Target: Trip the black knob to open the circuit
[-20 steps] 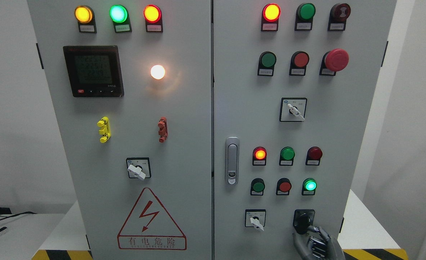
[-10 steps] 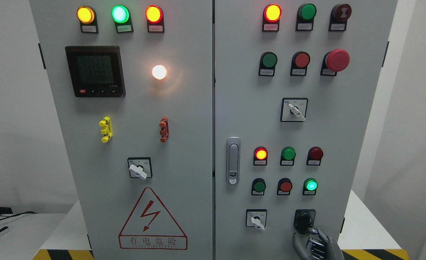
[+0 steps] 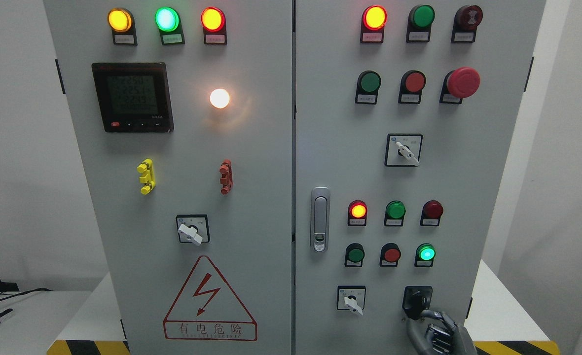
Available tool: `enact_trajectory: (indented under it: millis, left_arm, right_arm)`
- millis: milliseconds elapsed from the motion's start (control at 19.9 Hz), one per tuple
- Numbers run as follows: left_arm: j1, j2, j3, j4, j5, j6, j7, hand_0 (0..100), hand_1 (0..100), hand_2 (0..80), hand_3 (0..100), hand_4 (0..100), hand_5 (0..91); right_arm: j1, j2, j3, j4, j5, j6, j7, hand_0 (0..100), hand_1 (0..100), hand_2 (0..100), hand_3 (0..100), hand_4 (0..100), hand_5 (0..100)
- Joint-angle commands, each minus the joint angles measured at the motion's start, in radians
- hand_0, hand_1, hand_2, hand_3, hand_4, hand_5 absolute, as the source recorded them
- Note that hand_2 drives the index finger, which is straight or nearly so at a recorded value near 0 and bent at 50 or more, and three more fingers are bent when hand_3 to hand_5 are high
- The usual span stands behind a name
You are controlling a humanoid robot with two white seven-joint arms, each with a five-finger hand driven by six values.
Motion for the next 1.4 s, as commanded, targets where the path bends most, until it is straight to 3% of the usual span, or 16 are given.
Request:
enact_trajectory:
  millis: [0,301,1103,1354]
  left_arm:
    - [0.0,-0.001,0.0,0.0,-0.031,0.0,0.001,12,39,0.0,0,0,0.0]
    - [0.0,-0.001,0.0,0.0,-0.031,0.0,0.001,12,39,0.0,0,0,0.0]
    - [0.0,0.0,0.0,0.0,-0.031,0.0,0.001,12,39,0.0,0,0,0.0]
    - [0.0,0.0,0.0,0.0,-0.031,0.0,0.001,12,39,0.0,0,0,0.0]
  right_arm:
    - [-0.001,-0.005,-0.023,0.007,0.029,0.004,0.007,42,79,46,100,99,93]
    - [0.002,-0.008,-0.024,0.006,0.029,0.003,0.008,42,79,46,100,99,93]
    - [0.014,-0.024,-0.107,0.003,0.028,-0.002,0.024,42,79,46,100,99,93]
    - [0.049,-0.025,-0.133,-0.048,0.02,-0.002,0.028,43,79,49,100,98,93]
